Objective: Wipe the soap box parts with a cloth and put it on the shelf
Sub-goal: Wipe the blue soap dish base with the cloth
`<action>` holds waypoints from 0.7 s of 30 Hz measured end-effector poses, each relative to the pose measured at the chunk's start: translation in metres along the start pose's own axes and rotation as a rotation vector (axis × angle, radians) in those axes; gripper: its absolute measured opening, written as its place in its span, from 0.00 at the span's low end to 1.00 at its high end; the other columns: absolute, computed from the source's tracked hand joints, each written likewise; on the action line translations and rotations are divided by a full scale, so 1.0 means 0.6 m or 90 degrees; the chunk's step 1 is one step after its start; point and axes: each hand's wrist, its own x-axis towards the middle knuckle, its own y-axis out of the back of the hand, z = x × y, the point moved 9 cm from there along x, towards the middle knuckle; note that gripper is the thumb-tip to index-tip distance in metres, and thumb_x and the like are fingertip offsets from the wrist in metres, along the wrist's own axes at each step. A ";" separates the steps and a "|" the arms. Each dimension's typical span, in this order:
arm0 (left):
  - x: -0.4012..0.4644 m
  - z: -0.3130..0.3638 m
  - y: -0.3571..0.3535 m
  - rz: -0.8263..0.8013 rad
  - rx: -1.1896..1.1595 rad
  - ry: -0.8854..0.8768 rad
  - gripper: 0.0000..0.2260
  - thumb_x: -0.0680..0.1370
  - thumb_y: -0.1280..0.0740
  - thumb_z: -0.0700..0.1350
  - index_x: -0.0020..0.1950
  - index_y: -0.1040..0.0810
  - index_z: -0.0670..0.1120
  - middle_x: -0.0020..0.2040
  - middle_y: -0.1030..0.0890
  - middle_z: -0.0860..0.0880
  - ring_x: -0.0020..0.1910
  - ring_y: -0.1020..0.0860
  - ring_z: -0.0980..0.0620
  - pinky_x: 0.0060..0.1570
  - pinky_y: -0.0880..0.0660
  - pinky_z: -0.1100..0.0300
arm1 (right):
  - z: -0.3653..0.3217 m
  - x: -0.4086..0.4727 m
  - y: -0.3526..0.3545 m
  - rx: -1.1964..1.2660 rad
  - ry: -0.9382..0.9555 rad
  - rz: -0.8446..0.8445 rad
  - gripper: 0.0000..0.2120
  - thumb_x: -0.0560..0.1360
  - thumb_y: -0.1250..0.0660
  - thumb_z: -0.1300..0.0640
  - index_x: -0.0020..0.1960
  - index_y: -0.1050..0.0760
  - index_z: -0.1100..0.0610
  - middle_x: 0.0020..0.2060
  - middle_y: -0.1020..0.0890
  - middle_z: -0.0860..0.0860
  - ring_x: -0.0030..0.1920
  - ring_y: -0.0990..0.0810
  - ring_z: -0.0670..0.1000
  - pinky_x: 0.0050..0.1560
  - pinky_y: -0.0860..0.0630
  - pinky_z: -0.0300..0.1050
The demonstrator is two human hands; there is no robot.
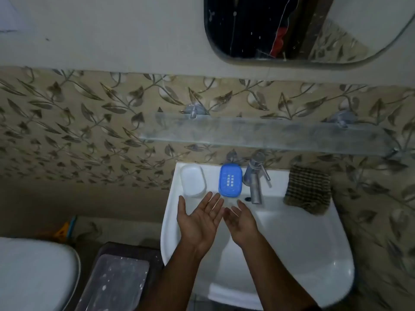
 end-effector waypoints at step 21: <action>0.097 -0.004 0.025 0.099 -0.082 -0.066 0.37 0.75 0.43 0.70 0.68 0.24 0.41 0.65 0.21 0.36 0.67 0.24 0.38 0.74 0.35 0.46 | -0.011 0.085 -0.056 0.184 0.022 -0.033 0.21 0.75 0.29 0.50 0.64 0.23 0.59 0.56 0.17 0.59 0.58 0.19 0.54 0.63 0.25 0.47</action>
